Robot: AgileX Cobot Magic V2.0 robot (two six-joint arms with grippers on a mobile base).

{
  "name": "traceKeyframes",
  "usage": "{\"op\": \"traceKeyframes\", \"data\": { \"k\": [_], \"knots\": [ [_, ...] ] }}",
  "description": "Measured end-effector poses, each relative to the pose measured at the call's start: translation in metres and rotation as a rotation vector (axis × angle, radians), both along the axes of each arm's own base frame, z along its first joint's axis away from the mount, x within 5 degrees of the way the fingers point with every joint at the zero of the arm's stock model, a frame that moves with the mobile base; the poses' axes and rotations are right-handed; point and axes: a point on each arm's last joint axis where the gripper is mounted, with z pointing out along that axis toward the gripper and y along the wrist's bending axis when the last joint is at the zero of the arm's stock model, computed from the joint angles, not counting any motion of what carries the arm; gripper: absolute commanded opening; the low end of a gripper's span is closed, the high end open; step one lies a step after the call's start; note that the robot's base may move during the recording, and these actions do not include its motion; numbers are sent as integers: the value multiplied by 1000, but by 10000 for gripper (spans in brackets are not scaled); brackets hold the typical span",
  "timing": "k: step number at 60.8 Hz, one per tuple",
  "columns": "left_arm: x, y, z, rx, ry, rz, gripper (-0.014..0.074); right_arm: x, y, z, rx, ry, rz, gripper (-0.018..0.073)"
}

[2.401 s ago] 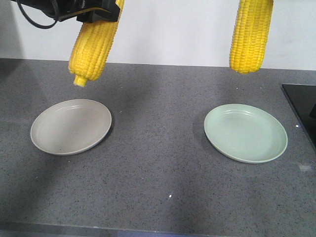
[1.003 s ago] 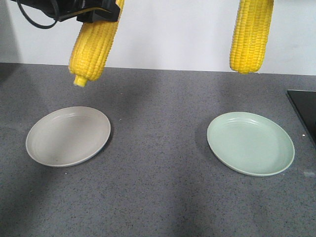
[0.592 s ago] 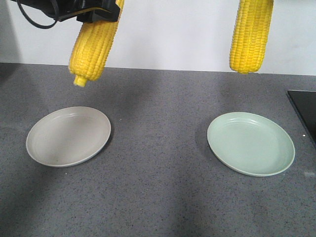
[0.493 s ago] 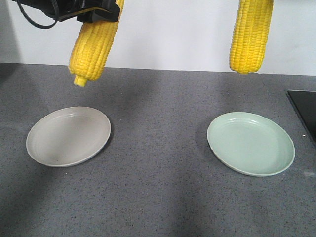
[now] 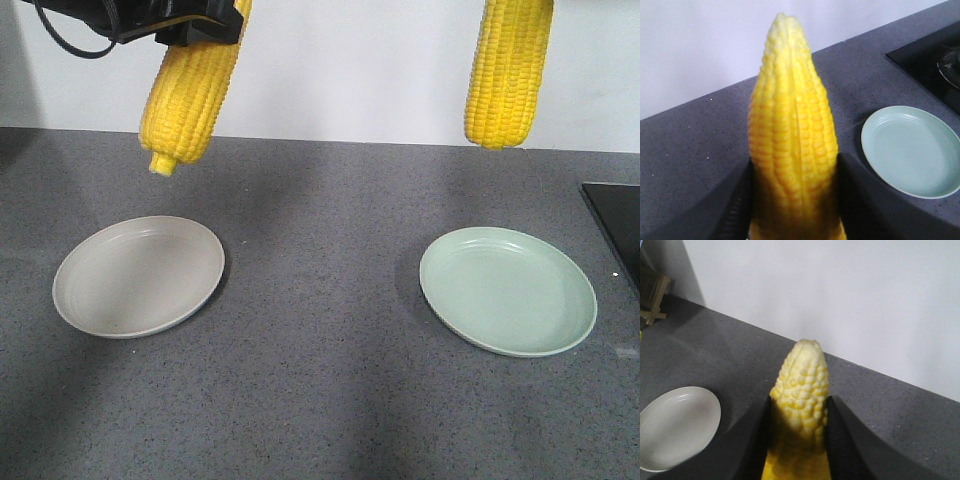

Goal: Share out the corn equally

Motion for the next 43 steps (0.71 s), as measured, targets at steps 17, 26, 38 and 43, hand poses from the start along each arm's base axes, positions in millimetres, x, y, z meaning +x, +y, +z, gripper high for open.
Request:
{"op": "traceKeyframes", "data": {
  "k": [17,26,38,43],
  "knots": [
    [0,0,0,0,0,0,-6,0,0,0,0,0,0,-5],
    [0,0,0,0,0,0,-6,0,0,0,0,0,0,-5],
    [0,0,0,0,0,0,-6,0,0,0,0,0,0,-5],
    [0,0,0,0,0,0,-6,0,0,0,0,0,0,-5]
  ]
}}
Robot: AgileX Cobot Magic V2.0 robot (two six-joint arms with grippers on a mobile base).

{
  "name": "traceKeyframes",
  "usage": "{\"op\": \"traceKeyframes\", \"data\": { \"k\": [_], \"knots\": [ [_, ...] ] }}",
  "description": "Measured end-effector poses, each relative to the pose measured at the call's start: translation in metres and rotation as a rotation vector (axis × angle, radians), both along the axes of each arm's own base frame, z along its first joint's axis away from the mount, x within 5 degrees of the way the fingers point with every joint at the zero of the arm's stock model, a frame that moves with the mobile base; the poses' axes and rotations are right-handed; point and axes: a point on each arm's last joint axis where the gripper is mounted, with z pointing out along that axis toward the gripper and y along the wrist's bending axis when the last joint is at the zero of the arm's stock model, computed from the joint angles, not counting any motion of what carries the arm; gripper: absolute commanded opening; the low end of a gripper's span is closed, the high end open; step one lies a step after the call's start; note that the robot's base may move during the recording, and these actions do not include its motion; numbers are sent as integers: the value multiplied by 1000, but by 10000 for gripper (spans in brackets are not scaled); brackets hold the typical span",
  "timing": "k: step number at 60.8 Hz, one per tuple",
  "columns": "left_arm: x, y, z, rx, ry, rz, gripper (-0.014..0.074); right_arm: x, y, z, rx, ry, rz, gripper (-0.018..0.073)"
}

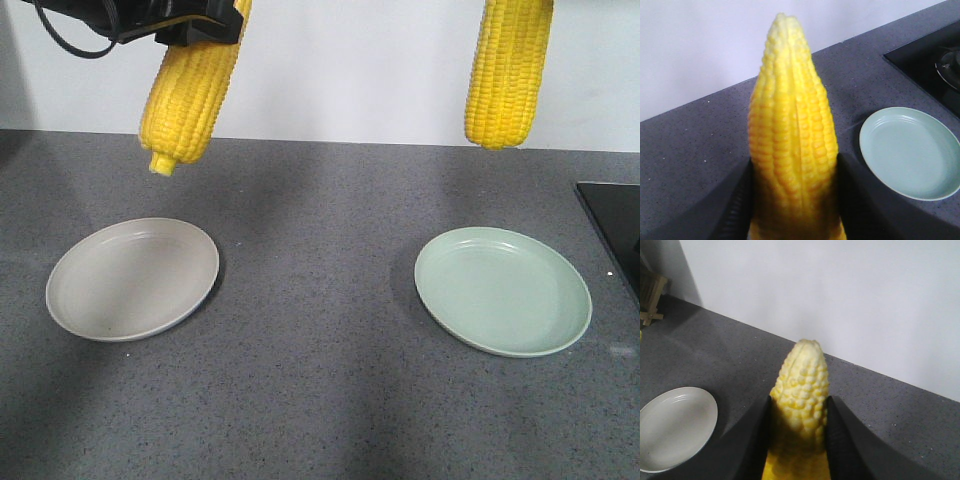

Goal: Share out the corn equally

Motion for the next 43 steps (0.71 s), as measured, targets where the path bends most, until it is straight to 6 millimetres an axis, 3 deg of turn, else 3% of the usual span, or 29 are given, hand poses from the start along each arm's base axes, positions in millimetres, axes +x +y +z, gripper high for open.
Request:
{"op": "traceKeyframes", "data": {
  "k": [43],
  "knots": [
    [0,0,0,0,0,0,-6,0,0,0,0,0,0,-5]
  ]
}}
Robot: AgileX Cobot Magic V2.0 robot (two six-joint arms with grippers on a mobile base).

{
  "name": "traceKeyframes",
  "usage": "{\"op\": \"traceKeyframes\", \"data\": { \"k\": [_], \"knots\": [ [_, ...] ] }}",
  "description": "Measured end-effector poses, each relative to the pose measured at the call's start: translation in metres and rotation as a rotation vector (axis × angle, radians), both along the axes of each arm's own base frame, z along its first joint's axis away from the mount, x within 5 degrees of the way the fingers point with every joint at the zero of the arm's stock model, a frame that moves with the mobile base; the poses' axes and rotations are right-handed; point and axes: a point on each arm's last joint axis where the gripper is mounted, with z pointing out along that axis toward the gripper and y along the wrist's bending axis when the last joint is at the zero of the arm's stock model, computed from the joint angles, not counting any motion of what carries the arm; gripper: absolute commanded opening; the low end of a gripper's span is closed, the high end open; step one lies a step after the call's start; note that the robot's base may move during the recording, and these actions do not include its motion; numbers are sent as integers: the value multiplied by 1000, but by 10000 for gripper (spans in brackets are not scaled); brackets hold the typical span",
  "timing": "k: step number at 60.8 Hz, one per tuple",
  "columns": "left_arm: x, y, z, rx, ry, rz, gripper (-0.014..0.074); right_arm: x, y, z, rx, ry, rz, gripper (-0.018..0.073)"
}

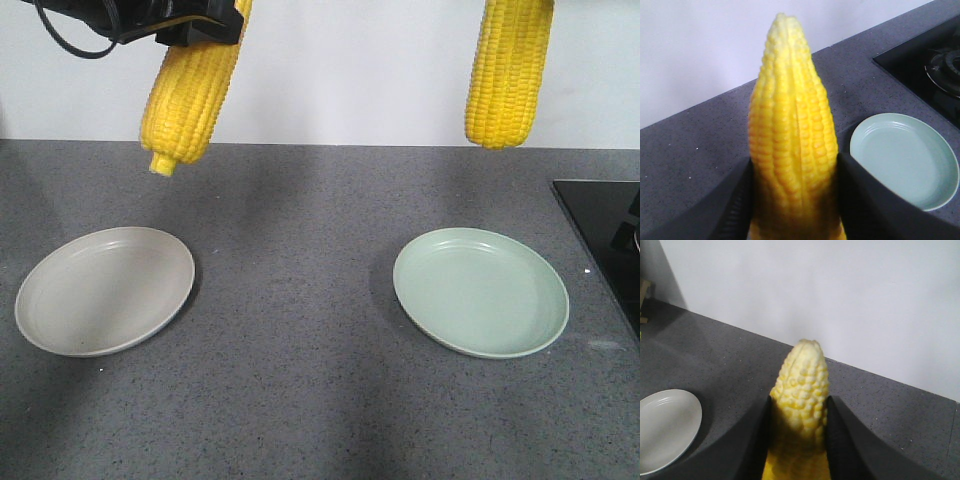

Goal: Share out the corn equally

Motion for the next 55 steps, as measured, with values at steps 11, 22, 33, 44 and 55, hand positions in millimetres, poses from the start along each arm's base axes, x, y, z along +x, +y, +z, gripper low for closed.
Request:
{"op": "traceKeyframes", "data": {
  "k": [11,22,33,44,55],
  "knots": [
    [0,0,0,0,1,0,-6,0,0,0,0,0,0,-5],
    [0,0,0,0,1,0,-6,0,0,0,0,0,0,-5],
    [0,0,0,0,1,0,-6,0,0,0,0,0,0,-5],
    [0,0,0,0,1,0,-6,0,0,0,0,0,0,-5],
    [0,0,0,0,1,0,-6,0,0,0,0,0,0,-5]
  ]
}}
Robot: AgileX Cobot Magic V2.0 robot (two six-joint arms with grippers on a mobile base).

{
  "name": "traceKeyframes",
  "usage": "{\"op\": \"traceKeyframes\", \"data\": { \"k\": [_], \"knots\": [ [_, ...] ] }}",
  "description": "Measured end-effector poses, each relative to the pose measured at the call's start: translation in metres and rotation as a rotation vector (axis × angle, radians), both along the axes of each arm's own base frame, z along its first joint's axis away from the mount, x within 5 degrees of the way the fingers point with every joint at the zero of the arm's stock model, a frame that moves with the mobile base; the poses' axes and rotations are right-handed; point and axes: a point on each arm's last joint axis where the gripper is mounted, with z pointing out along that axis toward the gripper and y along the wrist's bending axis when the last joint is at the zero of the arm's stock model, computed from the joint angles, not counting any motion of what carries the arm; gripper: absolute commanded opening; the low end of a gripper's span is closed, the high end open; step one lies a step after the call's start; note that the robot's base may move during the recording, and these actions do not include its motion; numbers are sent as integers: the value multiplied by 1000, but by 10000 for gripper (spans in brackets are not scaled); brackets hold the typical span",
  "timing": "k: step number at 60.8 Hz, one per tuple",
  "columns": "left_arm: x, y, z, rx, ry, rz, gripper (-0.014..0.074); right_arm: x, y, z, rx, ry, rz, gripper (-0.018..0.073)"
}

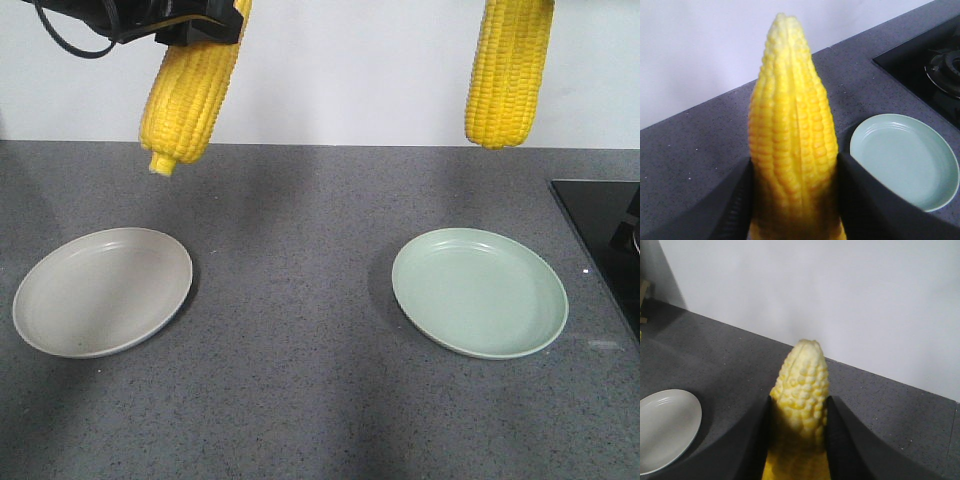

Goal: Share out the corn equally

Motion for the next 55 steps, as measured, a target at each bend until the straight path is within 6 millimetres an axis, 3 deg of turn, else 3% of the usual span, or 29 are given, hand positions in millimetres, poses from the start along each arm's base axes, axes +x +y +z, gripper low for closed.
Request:
{"op": "traceKeyframes", "data": {
  "k": [55],
  "knots": [
    [-2,0,-2,12,26,-7,-6,2,0,-3,-4,18,4,-5]
  ]
}}
